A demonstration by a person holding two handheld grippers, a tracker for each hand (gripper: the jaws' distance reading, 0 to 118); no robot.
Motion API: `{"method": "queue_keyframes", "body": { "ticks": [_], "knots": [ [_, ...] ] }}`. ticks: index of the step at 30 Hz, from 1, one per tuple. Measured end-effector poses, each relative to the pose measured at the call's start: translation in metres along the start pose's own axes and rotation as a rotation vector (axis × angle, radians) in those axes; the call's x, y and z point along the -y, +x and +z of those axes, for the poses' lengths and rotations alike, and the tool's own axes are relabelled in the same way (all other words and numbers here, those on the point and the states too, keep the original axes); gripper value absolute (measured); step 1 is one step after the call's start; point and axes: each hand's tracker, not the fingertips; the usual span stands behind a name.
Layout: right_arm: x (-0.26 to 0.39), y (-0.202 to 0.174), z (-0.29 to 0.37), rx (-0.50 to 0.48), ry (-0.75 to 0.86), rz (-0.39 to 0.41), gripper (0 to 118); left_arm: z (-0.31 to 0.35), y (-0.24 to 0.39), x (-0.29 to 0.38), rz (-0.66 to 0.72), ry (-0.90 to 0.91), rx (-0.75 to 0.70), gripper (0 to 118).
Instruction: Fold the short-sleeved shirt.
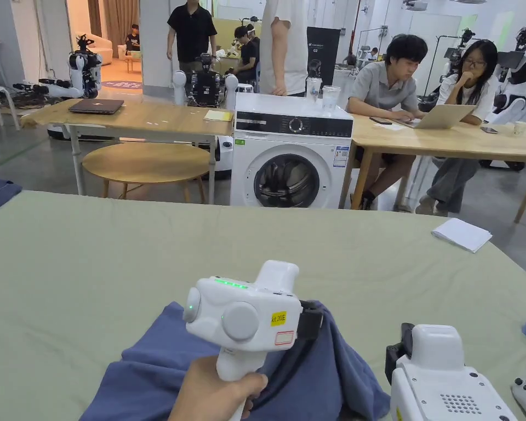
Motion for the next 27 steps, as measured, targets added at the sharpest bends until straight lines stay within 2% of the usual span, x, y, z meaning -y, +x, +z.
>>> {"method": "queue_keyframes", "body": {
  "ticks": [1, 2, 5, 10, 12, 14, 15, 17, 20, 27],
  "knots": [
    [-0.001, -0.001, 0.0, -0.004, 0.003, 0.0, 0, 0.005, -0.004, 0.001, 0.003, 0.0, -0.005, 52],
    [-0.004, -0.003, 0.0, -0.012, 0.006, -0.002, 0, 0.012, -0.008, 0.003, 0.012, 0.003, -0.016, 49],
    [-0.01, -0.011, 0.002, -0.038, 0.023, -0.015, 0, 0.039, -0.019, 0.008, 0.029, 0.057, -0.052, 49],
    [-0.022, -0.029, 0.001, -0.087, 0.045, -0.047, 0, 0.092, -0.036, 0.025, 0.02, 0.21, -0.219, 48],
    [-0.026, -0.037, 0.0, -0.108, 0.053, -0.051, 0, 0.11, -0.042, 0.033, 0.021, 0.248, -0.282, 39],
    [-0.029, -0.045, 0.0, -0.125, 0.056, -0.054, 0, 0.124, -0.046, 0.041, 0.009, 0.274, -0.374, 10],
    [-0.03, -0.049, -0.001, -0.136, 0.055, -0.058, 0, 0.131, -0.049, 0.045, 0.005, 0.285, -0.422, 1],
    [-0.032, -0.056, -0.001, -0.15, 0.058, -0.057, 0, 0.144, -0.057, 0.054, 0.007, 0.293, -0.471, 0],
    [-0.032, -0.065, -0.003, -0.172, 0.051, -0.055, 0, 0.155, -0.075, 0.066, 0.032, 0.251, -0.47, 0],
    [-0.027, -0.075, -0.008, -0.205, 0.028, -0.034, 0, 0.158, -0.125, 0.091, 0.138, 0.044, -0.529, 0]
  ]
}}
